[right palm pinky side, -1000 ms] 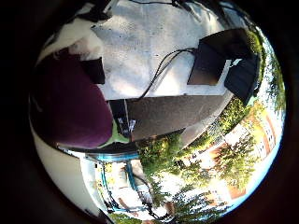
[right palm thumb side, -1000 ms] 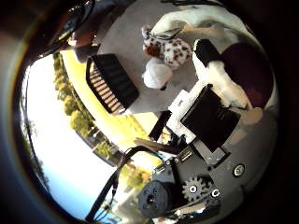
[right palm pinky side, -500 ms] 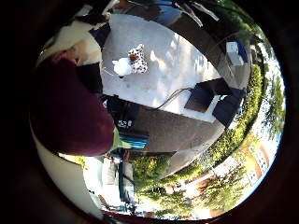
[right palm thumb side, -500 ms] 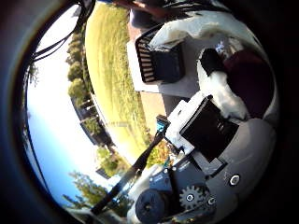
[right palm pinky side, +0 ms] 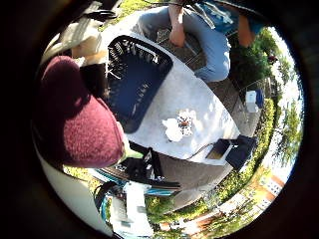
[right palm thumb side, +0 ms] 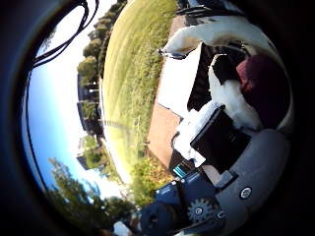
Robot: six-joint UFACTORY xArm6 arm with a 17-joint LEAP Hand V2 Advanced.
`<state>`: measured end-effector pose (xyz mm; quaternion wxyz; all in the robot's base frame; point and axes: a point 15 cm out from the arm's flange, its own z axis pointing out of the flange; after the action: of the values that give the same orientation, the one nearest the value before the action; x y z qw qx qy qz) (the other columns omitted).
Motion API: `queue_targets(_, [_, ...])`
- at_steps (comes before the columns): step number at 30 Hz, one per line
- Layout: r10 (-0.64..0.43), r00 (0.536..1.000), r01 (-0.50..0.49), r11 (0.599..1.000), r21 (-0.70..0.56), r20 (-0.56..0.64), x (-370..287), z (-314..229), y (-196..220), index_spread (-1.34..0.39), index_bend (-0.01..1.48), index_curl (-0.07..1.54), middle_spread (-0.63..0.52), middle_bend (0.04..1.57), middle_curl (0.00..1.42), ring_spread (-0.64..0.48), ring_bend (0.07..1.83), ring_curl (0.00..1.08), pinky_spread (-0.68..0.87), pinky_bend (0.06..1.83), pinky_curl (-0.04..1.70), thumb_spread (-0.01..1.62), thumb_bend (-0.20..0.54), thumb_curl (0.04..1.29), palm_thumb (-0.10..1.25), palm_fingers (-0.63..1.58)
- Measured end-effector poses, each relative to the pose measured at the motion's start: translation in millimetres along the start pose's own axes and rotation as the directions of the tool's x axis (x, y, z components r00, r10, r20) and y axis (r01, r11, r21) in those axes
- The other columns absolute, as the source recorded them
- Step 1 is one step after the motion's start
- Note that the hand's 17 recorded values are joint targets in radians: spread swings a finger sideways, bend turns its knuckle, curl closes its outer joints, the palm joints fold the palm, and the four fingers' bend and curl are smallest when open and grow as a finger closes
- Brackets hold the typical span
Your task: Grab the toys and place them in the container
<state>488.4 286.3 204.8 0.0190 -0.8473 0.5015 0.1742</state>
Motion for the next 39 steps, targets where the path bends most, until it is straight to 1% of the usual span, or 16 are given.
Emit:
queue_targets(1, [-0.002,1.0,0.002,1.0,-0.02,0.0,-2,17,-4,-0.63,1.16,0.02,-0.2,0.95,1.03,0.04,1.31,0.75,0.22,1.27,0.87,1.2,-0.028,0.69,0.86,0.36])
queue_targets(2, [-0.006,1.0,0.006,1.0,-0.028,-0.002,-3,29,-9,-0.55,1.11,0.03,-0.17,0.84,0.98,0.07,1.25,0.73,0.24,1.23,0.86,1.19,-0.033,0.68,0.85,0.18])
queue_targets(3, [-0.019,1.0,0.019,0.999,-0.029,-0.005,-6,39,-13,-0.48,1.08,0.05,-0.15,0.72,0.92,0.09,1.16,0.7,0.27,1.16,0.84,1.19,-0.035,0.66,0.83,-0.03])
queue_targets(4, [-0.032,0.999,0.032,0.999,-0.037,-0.006,-9,48,-15,-0.44,1.04,0.05,-0.12,0.62,0.85,0.12,1.06,0.65,0.29,1.09,0.79,1.17,-0.037,0.65,0.82,-0.16])
queue_targets(5, [-0.051,0.999,0.051,0.998,-0.046,-0.008,-12,56,-16,-0.41,0.98,0.05,-0.09,0.53,0.79,0.15,0.97,0.59,0.32,1.04,0.74,1.17,-0.037,0.64,0.81,-0.18])
queue_targets(6, [-0.072,0.997,0.072,0.996,-0.051,-0.008,-14,60,-16,-0.41,0.95,0.05,-0.07,0.49,0.76,0.17,0.9,0.56,0.33,1.01,0.72,1.16,-0.034,0.64,0.81,-0.23])
queue_targets(7, [-0.093,0.996,0.093,0.994,-0.056,-0.007,-14,63,-16,-0.41,0.86,0.05,-0.03,0.38,0.68,0.2,0.78,0.49,0.35,0.95,0.66,1.14,-0.032,0.62,0.81,-0.25])
queue_targets(9, [-0.134,0.991,0.134,0.989,-0.065,-0.003,-13,65,-14,-0.42,0.76,0.05,0.0,0.29,0.62,0.23,0.68,0.44,0.38,0.88,0.62,1.13,-0.028,0.61,0.81,-0.24])
queue_targets(13, [-0.135,0.991,0.134,0.988,-0.072,-0.002,-3,57,-10,-0.43,0.56,0.07,0.03,0.16,0.51,0.27,0.54,0.36,0.43,0.76,0.54,1.1,-0.034,0.58,0.8,-0.14])
queue_targets(17, [-0.102,0.995,0.102,0.992,-0.077,0.008,20,31,3,-0.43,0.44,0.09,0.05,0.15,0.44,0.28,0.48,0.34,0.45,0.68,0.48,1.09,-0.036,0.55,0.78,-0.09])
queue_targets(20, [-0.049,0.999,0.048,0.994,-0.097,-0.003,58,3,25,-0.39,0.36,0.11,0.08,0.17,0.41,0.28,0.45,0.32,0.46,0.61,0.44,1.09,-0.037,0.52,0.75,-0.05])
queue_targets(23, [0.005,0.998,-0.012,0.994,-0.108,-0.066,109,-26,48,-0.32,0.31,0.13,0.09,0.18,0.39,0.27,0.42,0.32,0.45,0.56,0.41,1.1,-0.036,0.5,0.74,-0.01])
queue_targets(27, [0.09,0.985,-0.102,0.992,-0.079,-0.15,183,-67,81,-0.25,0.25,0.17,0.09,0.18,0.37,0.27,0.4,0.31,0.45,0.53,0.38,1.11,-0.032,0.47,0.72,0.02])
queue_targets(29, [0.111,0.979,-0.129,0.987,-0.099,-0.168,209,-67,101,-0.23,0.23,0.18,0.09,0.17,0.37,0.27,0.39,0.31,0.45,0.52,0.37,1.11,-0.034,0.46,0.71,0.03])
queue_targets(33, [0.184,0.967,-0.209,0.968,-0.14,-0.174,265,-47,145,-0.21,0.18,0.21,0.1,0.17,0.35,0.27,0.37,0.31,0.44,0.51,0.35,1.12,-0.028,0.45,0.71,0.04])
queue_targets(39, [0.258,0.942,-0.283,0.955,-0.092,-0.215,336,-23,170,-0.17,0.17,0.23,0.11,0.17,0.33,0.27,0.36,0.31,0.44,0.51,0.34,1.13,-0.032,0.43,0.69,0.07])
